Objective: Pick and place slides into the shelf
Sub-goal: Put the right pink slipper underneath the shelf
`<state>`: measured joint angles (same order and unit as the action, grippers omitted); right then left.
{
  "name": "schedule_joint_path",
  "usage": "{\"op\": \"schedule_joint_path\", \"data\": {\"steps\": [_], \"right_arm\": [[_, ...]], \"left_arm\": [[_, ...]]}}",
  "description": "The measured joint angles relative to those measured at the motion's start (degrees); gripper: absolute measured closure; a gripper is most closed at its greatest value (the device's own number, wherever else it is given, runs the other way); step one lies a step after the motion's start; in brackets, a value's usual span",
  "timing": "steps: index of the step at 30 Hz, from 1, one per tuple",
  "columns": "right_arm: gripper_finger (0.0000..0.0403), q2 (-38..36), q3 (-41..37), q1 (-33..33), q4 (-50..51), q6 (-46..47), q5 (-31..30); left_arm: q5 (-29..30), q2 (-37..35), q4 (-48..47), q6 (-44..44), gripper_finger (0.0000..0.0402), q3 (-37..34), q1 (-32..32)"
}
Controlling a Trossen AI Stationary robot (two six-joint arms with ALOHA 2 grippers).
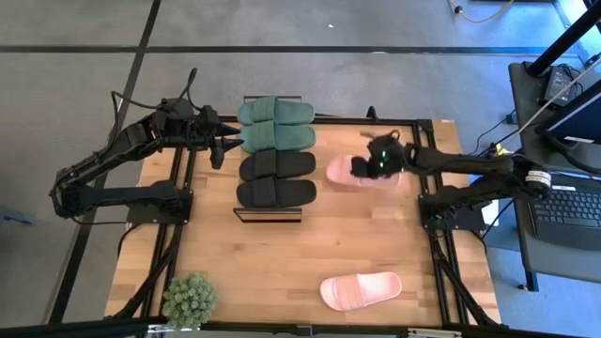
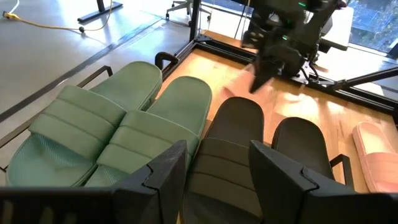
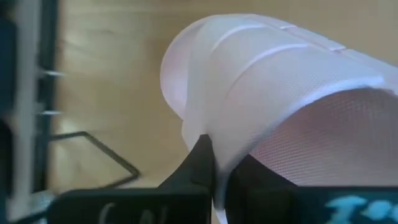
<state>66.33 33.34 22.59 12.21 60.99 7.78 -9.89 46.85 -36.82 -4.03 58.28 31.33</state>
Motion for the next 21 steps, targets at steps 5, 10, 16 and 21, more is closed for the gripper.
{"op": "schedule_joint_path", "data": {"steps": [5,10,16,21], "right_arm": [[0.0391,4.11,0.01,12.25,-8.3,-7.84,13.24],[0.0391,12.37,0.58,17.89,-14.52,-12.65,21.71],[0.039,23.86,7.18,20.0,-16.6,-19.22,27.25],[0.039,32.48,14.88,20.81,-16.7,-22.73,32.76]], "left_arm": [[-0.02,0.02,0.0,-0.09,0.0237,0.0,0.0],[-0.01,0.01,0.0,-0.07,0.0237,0.0,-0.01],[-0.01,0.01,0.0,-1.21,0.0237,0.0,-0.02],[0.0,0.02,0.0,-1.81,0.0237,0.0,-0.02]]}}
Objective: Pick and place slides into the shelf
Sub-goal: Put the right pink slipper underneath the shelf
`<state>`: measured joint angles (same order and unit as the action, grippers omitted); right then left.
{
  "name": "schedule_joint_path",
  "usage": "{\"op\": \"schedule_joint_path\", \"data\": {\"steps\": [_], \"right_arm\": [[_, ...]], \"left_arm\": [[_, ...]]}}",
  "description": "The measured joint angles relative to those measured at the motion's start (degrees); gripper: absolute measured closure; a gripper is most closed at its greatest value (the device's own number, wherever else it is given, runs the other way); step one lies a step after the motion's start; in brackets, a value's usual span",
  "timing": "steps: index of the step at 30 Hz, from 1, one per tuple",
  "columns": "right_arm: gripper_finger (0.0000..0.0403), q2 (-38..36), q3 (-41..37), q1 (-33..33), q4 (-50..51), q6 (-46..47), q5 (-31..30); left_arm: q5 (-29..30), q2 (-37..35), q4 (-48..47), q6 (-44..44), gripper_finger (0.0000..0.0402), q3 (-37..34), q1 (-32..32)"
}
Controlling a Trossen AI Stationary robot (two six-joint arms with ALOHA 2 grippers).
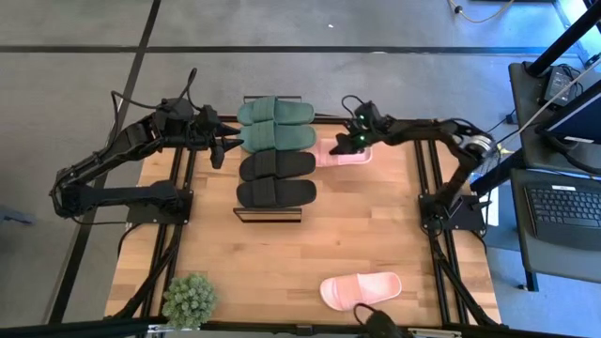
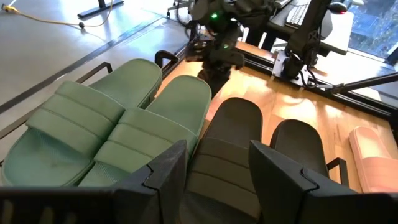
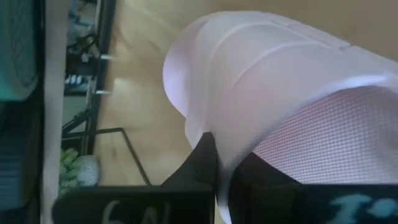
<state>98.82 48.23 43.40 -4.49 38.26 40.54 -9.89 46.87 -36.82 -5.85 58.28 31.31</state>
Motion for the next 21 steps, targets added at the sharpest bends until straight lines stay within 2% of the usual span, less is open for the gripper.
{"op": "schedule_joint_path", "data": {"steps": [6,11,21], "right_arm": [[0.039,7.74,7.41,0.0,0.19,-1.35,4.02],[0.039,12.23,11.63,0.0,1.06,-1.07,4.27],[0.0387,15.02,14.64,0.02,2.92,0.29,4.36]], "left_arm": [[0.0,0.0,0.0,-0.04,0.0237,0.0,0.0],[-0.02,-0.01,0.0,-0.11,0.0237,0.0,0.0],[-0.13,0.0,0.0,-1.7,0.0237,0.0,0.0]]}}
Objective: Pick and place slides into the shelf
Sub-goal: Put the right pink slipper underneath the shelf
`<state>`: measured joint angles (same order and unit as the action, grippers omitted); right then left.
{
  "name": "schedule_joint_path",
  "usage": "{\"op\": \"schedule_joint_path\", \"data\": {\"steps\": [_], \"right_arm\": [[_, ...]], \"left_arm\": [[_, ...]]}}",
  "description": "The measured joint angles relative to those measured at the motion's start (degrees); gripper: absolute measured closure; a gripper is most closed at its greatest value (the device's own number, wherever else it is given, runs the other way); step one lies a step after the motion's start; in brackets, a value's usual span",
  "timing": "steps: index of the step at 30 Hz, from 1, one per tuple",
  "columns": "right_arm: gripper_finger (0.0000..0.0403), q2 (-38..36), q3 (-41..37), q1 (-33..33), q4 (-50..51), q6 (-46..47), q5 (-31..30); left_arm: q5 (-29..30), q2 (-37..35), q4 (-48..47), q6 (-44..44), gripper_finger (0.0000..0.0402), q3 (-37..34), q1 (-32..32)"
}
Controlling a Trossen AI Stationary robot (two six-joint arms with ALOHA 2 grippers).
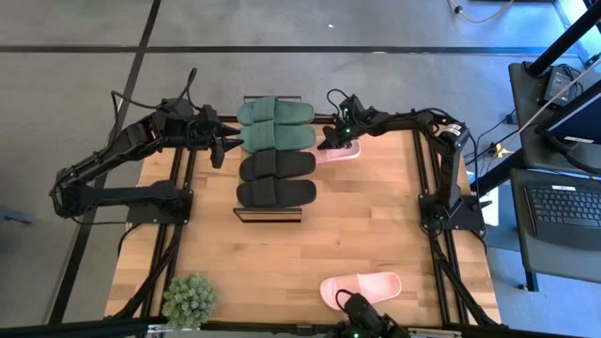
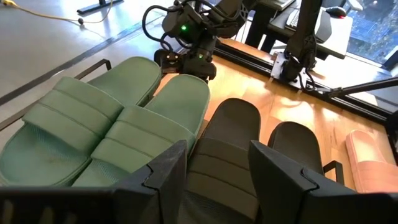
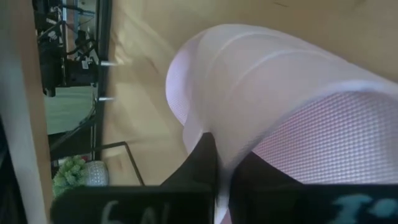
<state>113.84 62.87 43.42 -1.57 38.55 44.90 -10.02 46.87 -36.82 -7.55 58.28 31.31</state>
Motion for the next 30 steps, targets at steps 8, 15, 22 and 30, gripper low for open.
{"op": "schedule_joint_path", "data": {"steps": [8,15,22,30], "right_arm": [[0.0335,-0.04,0.0,-0.02,-0.05,1.13,-0.01],[0.0262,-0.04,-0.02,-0.02,-0.19,1.04,0.06],[0.021,-0.39,-0.04,-0.02,-0.4,1.7,-0.28],[0.0206,-1.57,-0.13,0.3,-0.57,1.59,-1.96]], "left_arm": [[-0.04,-0.01,0.0,0.01,0.0237,0.0,0.0],[-0.07,0.0,0.0,0.13,0.0237,0.0,0.0],[-0.09,-0.01,0.0,0.17,0.0237,0.0,0.01],[-0.07,-0.01,0.0,0.19,0.0237,0.0,0.01]]}}
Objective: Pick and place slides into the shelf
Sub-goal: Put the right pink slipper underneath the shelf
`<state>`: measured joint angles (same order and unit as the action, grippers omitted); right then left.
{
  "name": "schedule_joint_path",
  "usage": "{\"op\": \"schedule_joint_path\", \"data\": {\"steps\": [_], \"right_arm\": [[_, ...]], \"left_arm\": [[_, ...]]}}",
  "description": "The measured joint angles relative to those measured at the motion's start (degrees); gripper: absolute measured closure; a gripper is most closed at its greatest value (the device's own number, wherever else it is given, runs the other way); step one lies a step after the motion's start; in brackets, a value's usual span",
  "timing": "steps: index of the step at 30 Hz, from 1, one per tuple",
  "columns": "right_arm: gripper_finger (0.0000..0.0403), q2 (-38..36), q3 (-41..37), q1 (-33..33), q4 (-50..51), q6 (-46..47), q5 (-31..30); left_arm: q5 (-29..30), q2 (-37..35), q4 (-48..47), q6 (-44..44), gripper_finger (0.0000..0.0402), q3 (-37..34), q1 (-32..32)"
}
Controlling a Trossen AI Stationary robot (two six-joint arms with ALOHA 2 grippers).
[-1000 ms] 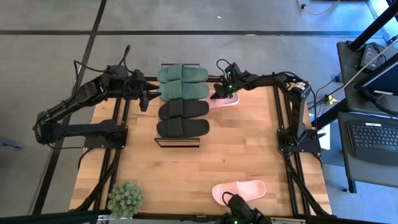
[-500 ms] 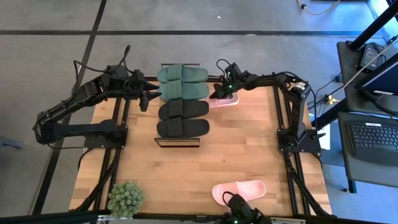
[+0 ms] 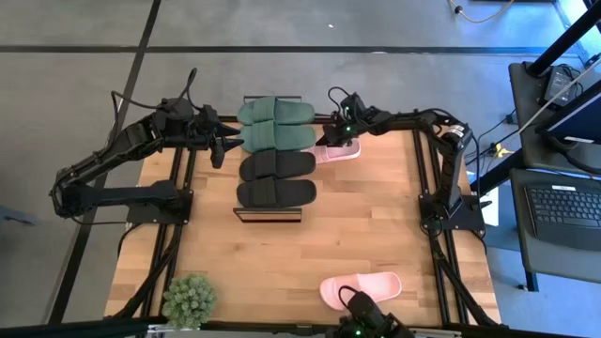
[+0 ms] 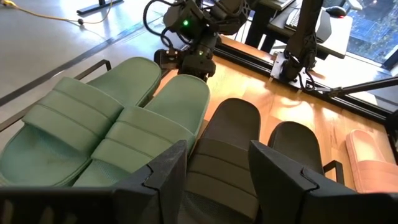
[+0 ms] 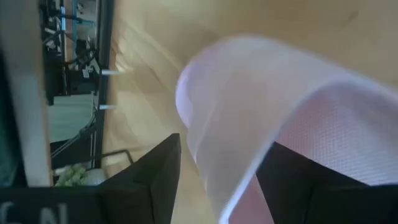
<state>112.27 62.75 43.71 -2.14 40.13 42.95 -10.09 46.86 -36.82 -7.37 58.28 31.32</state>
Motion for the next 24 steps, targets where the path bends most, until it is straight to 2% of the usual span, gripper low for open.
{"op": "schedule_joint_path", "data": {"steps": [11,18,24], "right_arm": [[0.0206,-6.76,2.07,0.15,0.54,-4.72,-5.65],[0.0206,-10.8,2.11,0.4,4.44,-7.36,-8.16],[0.0206,-10.77,2.08,-0.03,13.57,-10.3,-16.06]], "left_arm": [[0.55,0.0,0.03,0.01,0.0237,0.0,-0.01],[0.57,-0.01,0.02,0.03,0.0237,0.0,-0.01],[0.57,0.01,0.02,0.03,0.0237,0.0,-0.01]]}}
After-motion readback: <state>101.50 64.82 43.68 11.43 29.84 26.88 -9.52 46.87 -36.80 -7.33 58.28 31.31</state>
